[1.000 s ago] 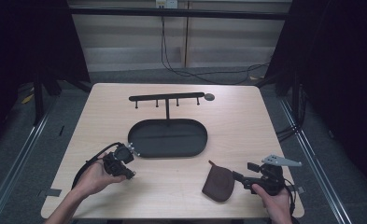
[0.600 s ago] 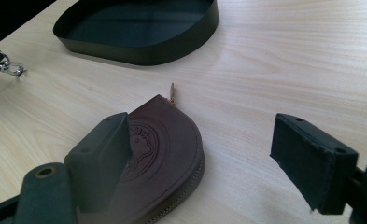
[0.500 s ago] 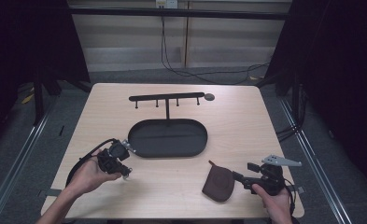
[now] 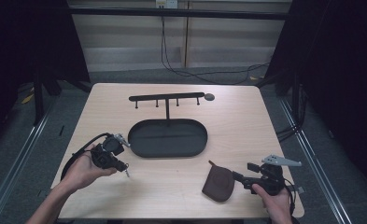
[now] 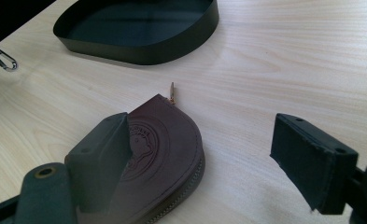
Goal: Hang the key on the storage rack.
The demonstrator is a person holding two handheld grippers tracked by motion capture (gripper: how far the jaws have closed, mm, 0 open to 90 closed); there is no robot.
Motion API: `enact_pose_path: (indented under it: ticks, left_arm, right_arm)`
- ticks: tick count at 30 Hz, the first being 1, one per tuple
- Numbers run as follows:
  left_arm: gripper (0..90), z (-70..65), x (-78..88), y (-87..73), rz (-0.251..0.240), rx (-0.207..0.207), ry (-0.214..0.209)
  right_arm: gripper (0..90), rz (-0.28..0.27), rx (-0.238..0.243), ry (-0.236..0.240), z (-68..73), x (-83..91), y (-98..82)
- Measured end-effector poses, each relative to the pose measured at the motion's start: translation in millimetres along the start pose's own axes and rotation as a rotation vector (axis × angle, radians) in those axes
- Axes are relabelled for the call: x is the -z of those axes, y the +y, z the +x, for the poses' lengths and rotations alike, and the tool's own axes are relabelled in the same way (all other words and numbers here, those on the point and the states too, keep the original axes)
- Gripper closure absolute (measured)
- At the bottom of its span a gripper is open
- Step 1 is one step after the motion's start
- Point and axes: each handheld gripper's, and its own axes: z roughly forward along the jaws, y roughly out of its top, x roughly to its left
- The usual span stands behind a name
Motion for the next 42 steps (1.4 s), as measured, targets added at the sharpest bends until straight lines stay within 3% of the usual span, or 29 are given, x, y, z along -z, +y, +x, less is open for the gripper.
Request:
enact_pose_path:
  ticks: [29, 35, 42]
  left_arm:
    - [88.9, 8.3, 24.8, 9.7, 0.032, 0.022, 0.024]
    - [88.9, 8.8, 26.2, 12.3, 0.057, 0.022, 0.029]
    - [88.9, 12.5, 34.4, 17.7, 0.048, 0.033, 0.028]
  right_arm:
    - [19.6, -0.001, -0.004, 0.004, 0.6, 0.2, 0.0]
    - [19.0, -0.001, -0.005, 0.001, 0.1, 0.2, 0.0]
    - [18.5, 0.002, -0.008, 0.002, 0.3, -0.6, 0.2]
